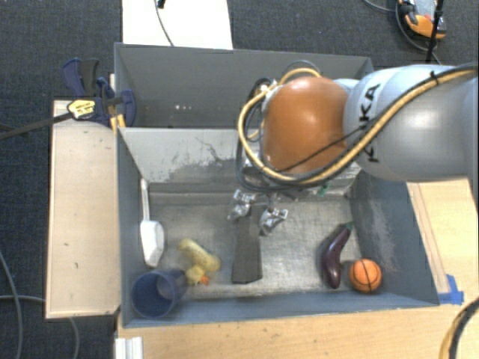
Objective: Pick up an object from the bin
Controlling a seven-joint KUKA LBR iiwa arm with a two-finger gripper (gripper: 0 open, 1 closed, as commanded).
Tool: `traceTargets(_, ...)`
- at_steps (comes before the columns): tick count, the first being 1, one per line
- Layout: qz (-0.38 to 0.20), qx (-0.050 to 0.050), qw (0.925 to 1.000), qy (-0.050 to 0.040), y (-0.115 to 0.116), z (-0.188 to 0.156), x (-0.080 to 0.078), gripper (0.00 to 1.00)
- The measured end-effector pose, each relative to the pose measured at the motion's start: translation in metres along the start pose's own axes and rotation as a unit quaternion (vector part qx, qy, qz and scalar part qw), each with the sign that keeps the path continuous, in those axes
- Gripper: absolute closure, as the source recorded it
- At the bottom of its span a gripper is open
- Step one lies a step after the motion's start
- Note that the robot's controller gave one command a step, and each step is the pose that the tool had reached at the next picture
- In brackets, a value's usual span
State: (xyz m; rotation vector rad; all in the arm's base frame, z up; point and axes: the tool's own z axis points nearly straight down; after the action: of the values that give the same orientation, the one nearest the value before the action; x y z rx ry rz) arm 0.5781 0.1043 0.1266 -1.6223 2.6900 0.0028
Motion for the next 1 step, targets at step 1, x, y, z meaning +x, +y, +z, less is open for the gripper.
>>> traceTargets(1,0.001,0.0,1.0,-0.0004,0.0002,-0.0103,0.0,1.0)
